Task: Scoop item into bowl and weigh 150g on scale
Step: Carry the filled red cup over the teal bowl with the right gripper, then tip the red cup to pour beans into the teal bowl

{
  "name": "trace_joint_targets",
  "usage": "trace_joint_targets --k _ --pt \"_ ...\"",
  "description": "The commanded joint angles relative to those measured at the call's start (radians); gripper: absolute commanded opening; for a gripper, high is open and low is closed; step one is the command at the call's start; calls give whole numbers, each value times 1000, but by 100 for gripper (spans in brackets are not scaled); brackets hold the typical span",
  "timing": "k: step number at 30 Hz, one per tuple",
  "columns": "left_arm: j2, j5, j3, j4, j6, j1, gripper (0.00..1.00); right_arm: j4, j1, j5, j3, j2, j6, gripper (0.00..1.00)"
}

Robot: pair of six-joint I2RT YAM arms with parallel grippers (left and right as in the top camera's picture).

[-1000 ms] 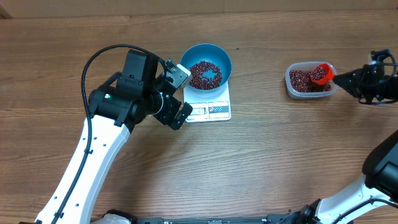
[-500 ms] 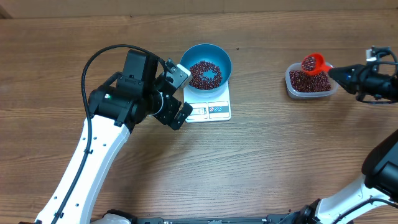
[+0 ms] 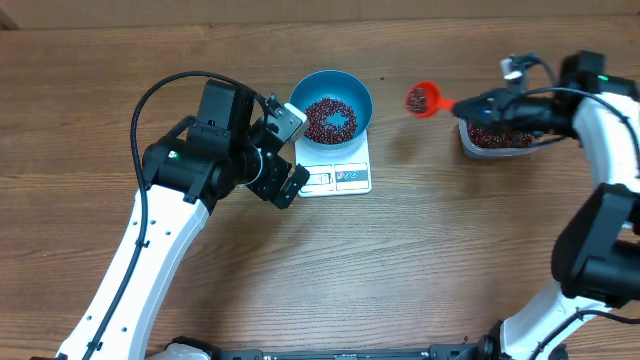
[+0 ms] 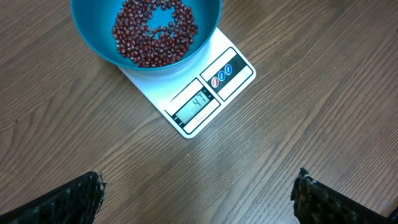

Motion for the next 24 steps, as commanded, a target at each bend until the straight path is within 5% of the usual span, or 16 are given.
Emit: trace_joint_targets --k 1,14,24 --pt "-11 19 21 4 -7 5 100 34 72 -34 42 2 63 4" --pt "-11 19 21 4 -7 5 99 247 354 325 119 2 305 4" --pt "-11 19 21 4 -7 5 100 258 478 639 161 2 306 4"
